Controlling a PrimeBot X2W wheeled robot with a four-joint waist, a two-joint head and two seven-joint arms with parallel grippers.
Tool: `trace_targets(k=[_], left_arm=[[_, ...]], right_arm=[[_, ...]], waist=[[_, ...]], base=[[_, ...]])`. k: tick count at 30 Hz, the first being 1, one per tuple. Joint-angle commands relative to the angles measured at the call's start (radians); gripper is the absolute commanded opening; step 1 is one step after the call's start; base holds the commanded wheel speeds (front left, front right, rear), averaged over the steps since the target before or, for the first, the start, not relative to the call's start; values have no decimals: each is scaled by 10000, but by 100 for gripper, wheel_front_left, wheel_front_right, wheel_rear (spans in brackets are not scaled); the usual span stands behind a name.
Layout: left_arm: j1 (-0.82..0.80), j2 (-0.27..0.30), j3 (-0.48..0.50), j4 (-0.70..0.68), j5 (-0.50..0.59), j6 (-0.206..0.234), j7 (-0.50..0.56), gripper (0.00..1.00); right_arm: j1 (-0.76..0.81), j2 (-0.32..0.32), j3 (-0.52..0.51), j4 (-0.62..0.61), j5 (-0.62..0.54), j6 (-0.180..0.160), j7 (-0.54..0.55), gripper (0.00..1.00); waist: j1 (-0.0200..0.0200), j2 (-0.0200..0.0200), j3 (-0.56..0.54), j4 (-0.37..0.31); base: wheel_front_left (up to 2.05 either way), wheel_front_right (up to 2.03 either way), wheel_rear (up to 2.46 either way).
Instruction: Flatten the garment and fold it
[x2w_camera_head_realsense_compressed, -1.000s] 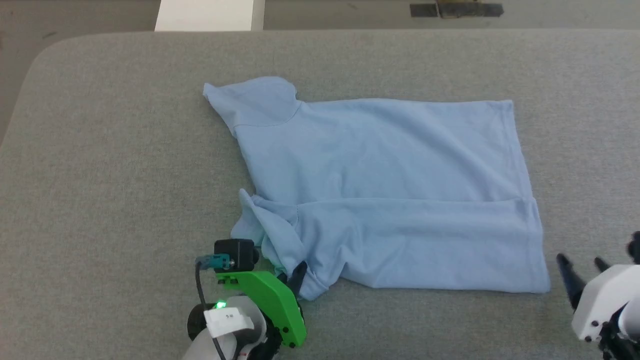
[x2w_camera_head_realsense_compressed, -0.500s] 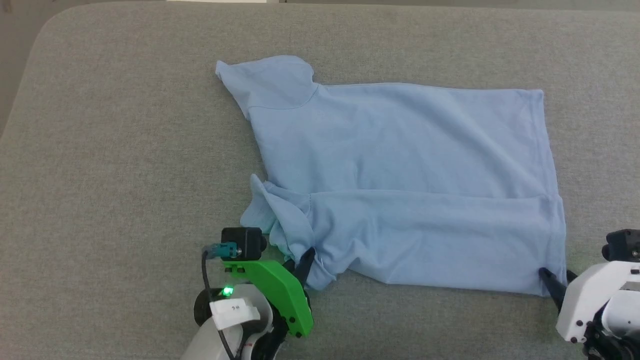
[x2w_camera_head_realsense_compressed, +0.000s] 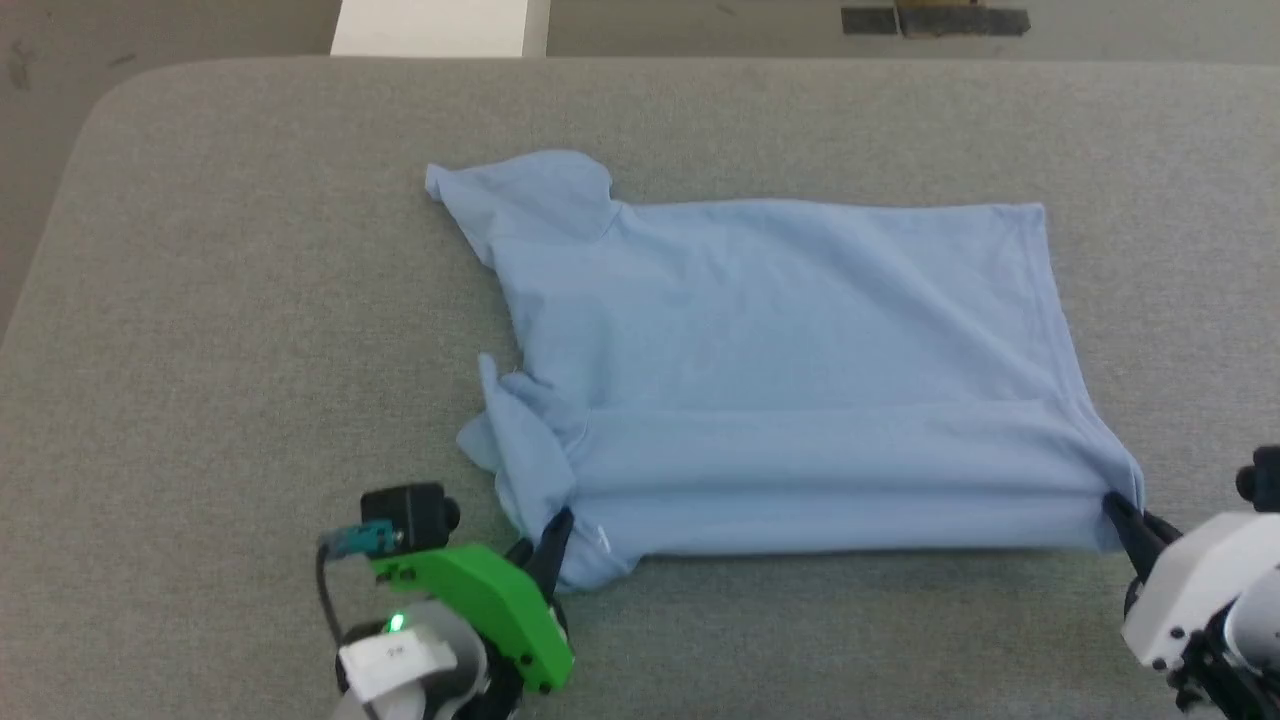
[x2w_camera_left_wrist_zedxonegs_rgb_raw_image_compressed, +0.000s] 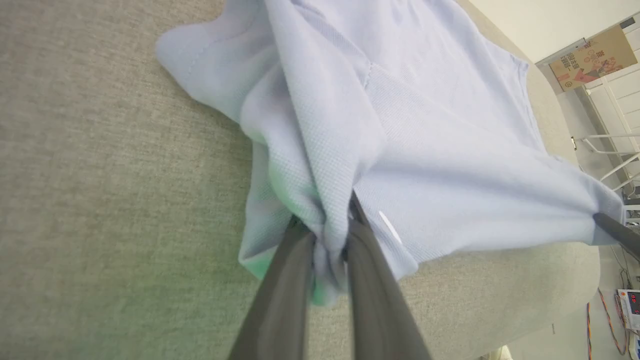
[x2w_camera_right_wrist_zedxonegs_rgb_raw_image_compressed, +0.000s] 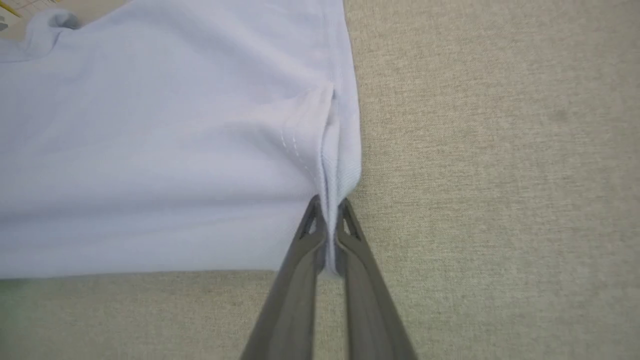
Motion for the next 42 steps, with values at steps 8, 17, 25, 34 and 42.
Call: trace_targets(k=[8,17,25,34,42], left_arm=[[1705,337,7,-1183,-319,605,510,0],[2338,307,-35,-1001,-709,602,680,0],[2061,15,205,-401,-749,529,-176,100],[2155,94,537,-905,-706,670,-706,100],[823,1251,1192,-2761,1379,1371,-1868,100]], right_arm=[[1517,431,-648,-1176,0,-15,602,0],[2288,657,-614,-1219,-35,-15,833,0],[2101,678,-417,-693,52,-15,-79,100],[1881,680,-444,-1230,248,-15,-791,100],[1218,681,-308,-2743,-580,-15,-2811,100]], waist=[[0,0,-543,-38],[0,0,-800,51],[0,0,-1025,89],[0,0,-1194,62],[0,0,-787,12]], base=[[0,0,0],[0,0,0],[0,0,0],[0,0,0],[0,0,0]])
